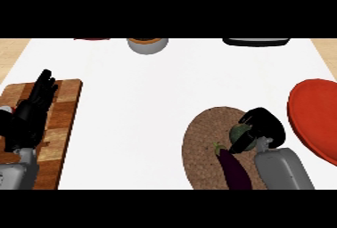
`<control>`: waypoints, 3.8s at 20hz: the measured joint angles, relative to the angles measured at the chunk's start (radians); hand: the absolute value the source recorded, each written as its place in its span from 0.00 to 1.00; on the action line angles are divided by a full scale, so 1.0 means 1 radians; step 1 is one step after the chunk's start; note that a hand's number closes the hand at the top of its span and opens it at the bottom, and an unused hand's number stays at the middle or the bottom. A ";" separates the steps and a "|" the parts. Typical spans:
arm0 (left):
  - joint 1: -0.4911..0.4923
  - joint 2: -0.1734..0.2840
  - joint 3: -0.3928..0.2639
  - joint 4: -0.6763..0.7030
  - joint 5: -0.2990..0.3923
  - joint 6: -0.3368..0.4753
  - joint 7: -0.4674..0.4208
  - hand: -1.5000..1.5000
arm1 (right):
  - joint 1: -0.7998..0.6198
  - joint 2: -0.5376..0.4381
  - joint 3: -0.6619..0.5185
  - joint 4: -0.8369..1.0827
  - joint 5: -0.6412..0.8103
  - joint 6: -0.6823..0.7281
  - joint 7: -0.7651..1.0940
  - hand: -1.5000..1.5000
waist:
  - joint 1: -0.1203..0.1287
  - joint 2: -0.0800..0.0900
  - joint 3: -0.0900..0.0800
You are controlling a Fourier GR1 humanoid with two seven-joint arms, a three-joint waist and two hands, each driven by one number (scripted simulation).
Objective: Pick the squash from the placemat and place it in the bowl
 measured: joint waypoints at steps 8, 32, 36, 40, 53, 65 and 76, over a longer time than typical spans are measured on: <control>0.005 -0.014 0.024 -0.026 -0.020 -0.020 0.030 0.50 | 0.031 -0.024 0.038 0.003 0.048 -0.052 -0.136 1.00 | -0.002 -0.007 -0.003; 0.076 -0.010 0.074 -0.028 -0.016 -0.009 -0.002 0.50 | 0.497 -0.625 -0.211 -0.788 -0.427 -0.073 -1.143 1.00 | -0.077 -0.011 0.007; 0.063 -0.010 0.070 -0.034 -0.014 -0.026 0.004 0.50 | 0.541 -0.660 -0.443 -0.750 -0.614 0.006 -1.189 1.00 | -0.052 -0.005 0.006; 0.024 -0.012 0.063 -0.026 -0.019 -0.041 0.018 0.50 | 0.513 -0.689 -0.578 -0.620 -0.730 0.096 -1.249 1.00 | -0.026 0.001 0.006; -0.001 -0.043 0.059 -0.011 -0.047 -0.071 0.016 0.50 | 0.124 -0.674 -0.431 -0.048 -0.592 0.116 -1.401 1.00 | 0.016 0.009 0.006; -0.053 -0.075 0.046 0.019 -0.077 -0.065 0.018 0.50 | -0.146 -0.667 -0.259 0.500 -0.296 0.030 -1.502 0.00 | 0.035 0.017 0.007; -0.030 -0.071 0.061 -0.011 -0.070 -0.077 0.032 0.50 | -0.327 -0.655 -0.381 0.866 -0.460 0.241 -1.659 0.00 | 0.028 0.014 0.009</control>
